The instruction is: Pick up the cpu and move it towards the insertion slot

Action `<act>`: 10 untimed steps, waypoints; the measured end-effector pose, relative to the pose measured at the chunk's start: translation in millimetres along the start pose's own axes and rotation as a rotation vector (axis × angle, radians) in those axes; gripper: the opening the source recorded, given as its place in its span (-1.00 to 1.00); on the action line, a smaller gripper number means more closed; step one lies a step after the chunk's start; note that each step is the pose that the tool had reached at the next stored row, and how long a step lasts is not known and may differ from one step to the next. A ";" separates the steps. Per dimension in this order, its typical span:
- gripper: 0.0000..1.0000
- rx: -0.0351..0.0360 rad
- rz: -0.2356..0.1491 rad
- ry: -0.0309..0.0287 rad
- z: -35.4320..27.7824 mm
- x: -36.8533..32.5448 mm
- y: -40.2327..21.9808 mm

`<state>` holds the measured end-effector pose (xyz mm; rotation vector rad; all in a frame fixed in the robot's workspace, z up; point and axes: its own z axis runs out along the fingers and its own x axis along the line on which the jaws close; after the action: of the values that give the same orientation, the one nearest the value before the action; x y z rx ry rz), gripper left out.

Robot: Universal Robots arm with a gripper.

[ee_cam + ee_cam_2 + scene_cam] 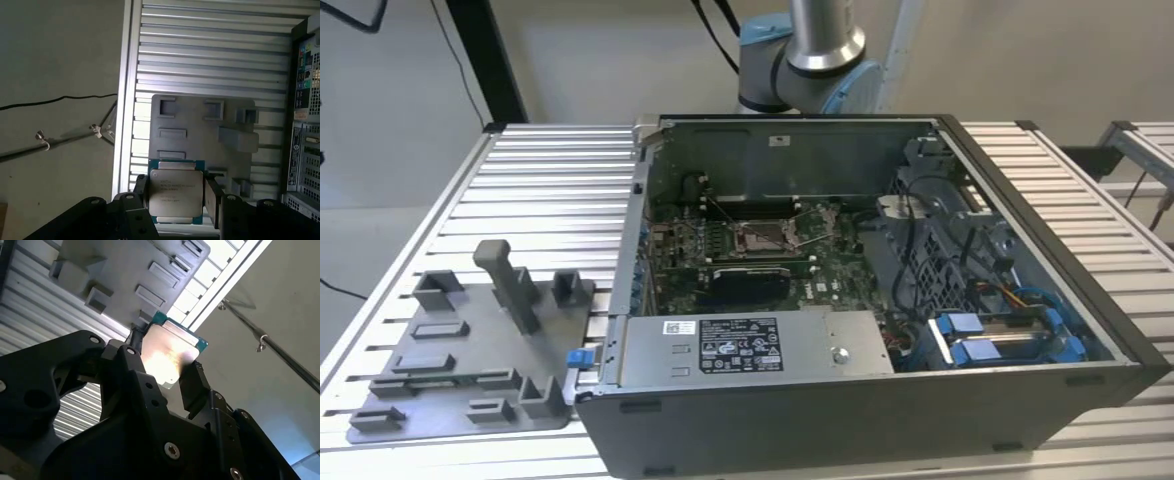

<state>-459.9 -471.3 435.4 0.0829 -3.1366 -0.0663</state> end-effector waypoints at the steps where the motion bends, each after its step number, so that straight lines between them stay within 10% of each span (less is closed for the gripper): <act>1: -1.00 0.0000 0.000 0.0000 0.0 0.0 0.0; 10: -1.00 0.0001 0.000 0.0004 -0.2 -19.2 -1.0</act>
<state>-440.7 -471.3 435.5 0.0827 -3.1362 -0.0660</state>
